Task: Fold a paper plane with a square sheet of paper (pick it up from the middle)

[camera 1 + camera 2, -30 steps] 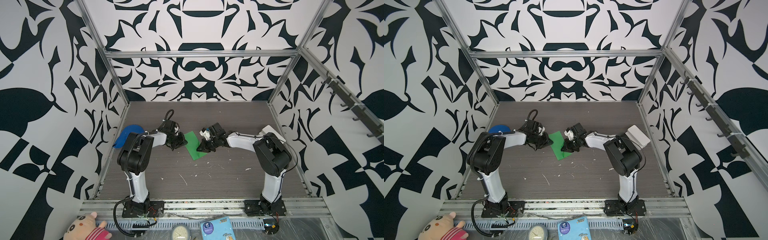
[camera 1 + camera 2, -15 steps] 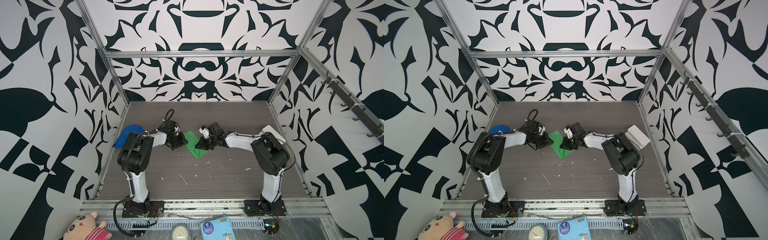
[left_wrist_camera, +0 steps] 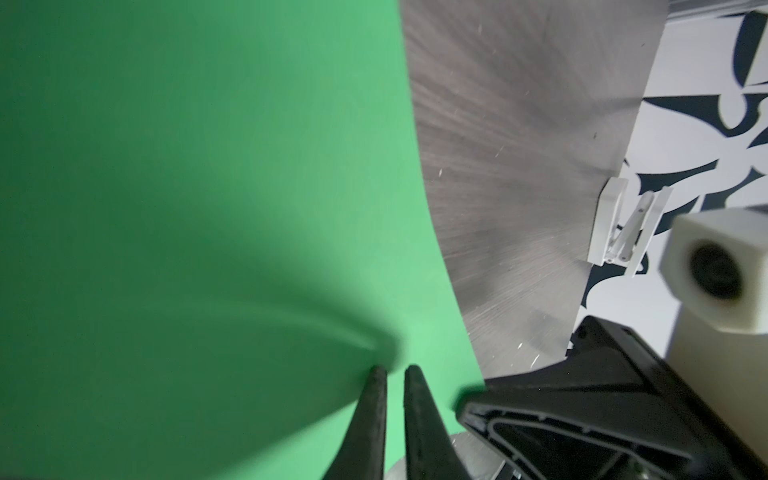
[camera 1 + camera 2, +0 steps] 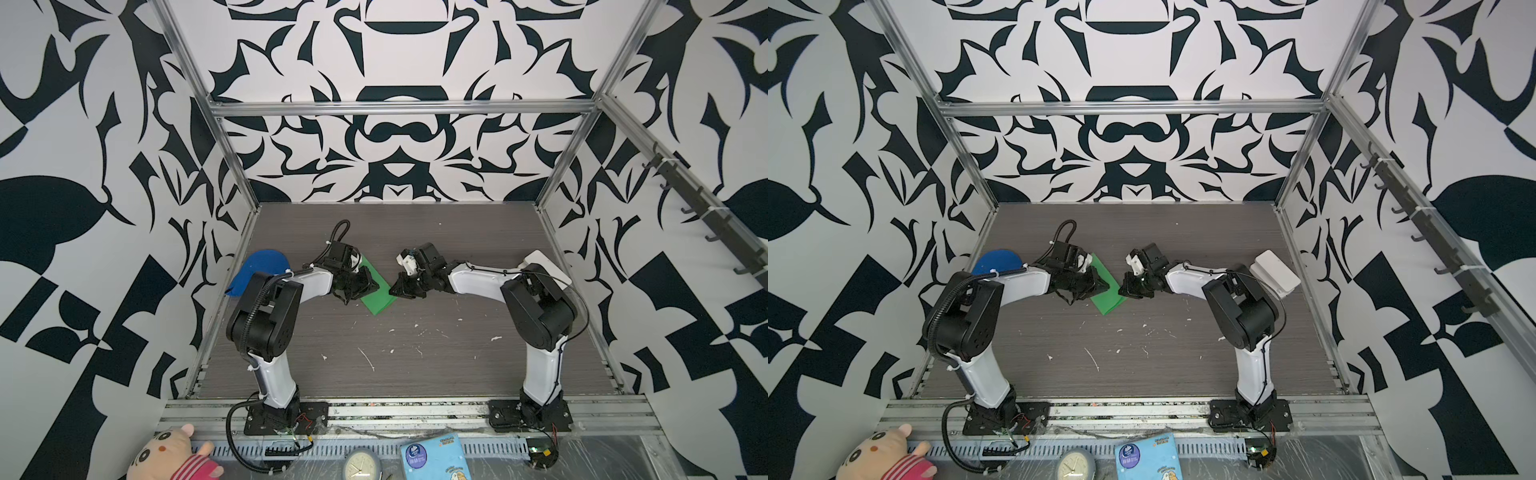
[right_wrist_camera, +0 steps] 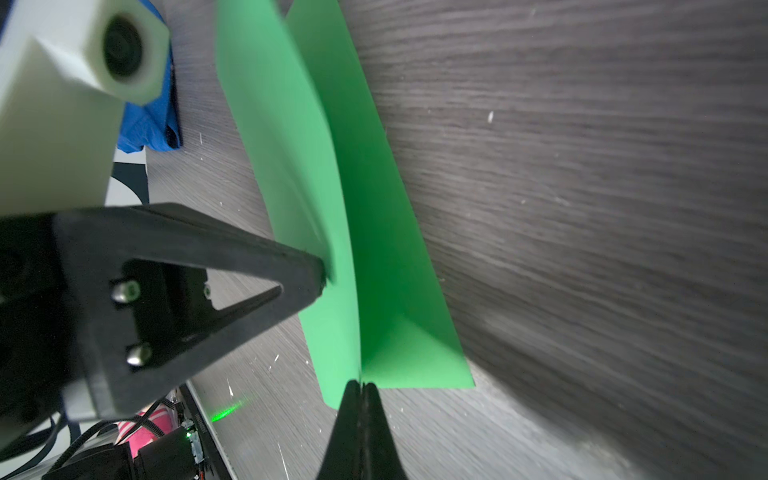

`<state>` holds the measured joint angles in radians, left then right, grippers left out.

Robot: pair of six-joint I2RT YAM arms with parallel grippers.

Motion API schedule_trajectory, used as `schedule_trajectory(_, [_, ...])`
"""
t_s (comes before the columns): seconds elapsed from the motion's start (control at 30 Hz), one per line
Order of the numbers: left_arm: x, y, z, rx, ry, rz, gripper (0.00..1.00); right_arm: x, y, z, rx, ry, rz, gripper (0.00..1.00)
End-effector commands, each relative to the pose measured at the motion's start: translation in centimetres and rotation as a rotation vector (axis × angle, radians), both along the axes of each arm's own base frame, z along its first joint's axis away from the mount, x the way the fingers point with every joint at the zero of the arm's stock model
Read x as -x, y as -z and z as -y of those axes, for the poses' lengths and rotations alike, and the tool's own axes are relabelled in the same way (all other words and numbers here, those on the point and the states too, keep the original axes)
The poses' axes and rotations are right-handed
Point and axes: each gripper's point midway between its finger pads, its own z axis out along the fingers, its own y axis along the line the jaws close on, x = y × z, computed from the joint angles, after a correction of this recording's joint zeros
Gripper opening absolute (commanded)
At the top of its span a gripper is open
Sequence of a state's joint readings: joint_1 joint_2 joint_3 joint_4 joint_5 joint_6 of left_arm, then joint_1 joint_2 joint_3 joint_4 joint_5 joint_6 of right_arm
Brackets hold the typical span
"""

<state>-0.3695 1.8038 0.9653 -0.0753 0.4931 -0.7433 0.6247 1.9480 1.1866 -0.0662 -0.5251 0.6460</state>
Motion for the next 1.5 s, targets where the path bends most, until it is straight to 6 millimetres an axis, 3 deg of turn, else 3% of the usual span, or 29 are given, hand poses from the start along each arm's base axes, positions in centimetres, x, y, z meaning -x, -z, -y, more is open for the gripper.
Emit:
schedule_trajectory(0.0, [-0.1, -0.3, -0.3, -0.026, -0.004, 0.006, 0.14, -0.4, -1.1, -0.1, 0.018, -0.006, 0.04, 0.02])
schedule_trajectory(0.23, [-0.1, -2.4, -0.4, -0.009, -0.011, 0.065, 0.18, 0.7, -0.5, 3.6, 0.133, 0.096, 0.032, 0.0])
schedule_trajectory(0.4, [-0.2, -3.2, 1.7, 0.04, 0.007, 0.105, 0.19, 2.1, -0.3, 7.3, 0.211, 0.243, 0.01, 0.0])
schedule_trajectory(0.6, [-0.1, -2.0, 3.8, 0.052, 0.035, 0.083, 0.17, 3.5, -0.1, 10.8, 0.275, 0.414, -0.035, 0.0])
schedule_trajectory(0.7, [0.3, -1.3, 4.3, 0.055, 0.043, 0.068, 0.16, 3.8, -0.1, 11.6, 0.294, 0.448, -0.04, 0.0])
schedule_trajectory(0.87, [-0.3, 0.1, 5.3, 0.065, 0.064, 0.045, 0.14, 4.0, -0.1, 11.3, 0.29, 0.432, -0.057, 0.0])
schedule_trajectory(1.03, [-1.3, 0.2, 6.2, 0.092, 0.085, 0.059, 0.14, 3.9, 0.1, 11.1, 0.293, 0.42, -0.064, 0.0])
schedule_trajectory(1.27, [-0.9, 1.7, 6.1, 0.075, 0.092, 0.024, 0.12, 3.7, 0.1, 10.6, 0.289, 0.404, -0.07, 0.0])
schedule_trajectory(1.47, [-1.4, -0.1, 5.7, 0.066, 0.07, 0.086, 0.1, 3.6, 0.1, 10.7, 0.302, 0.406, -0.068, 0.0])
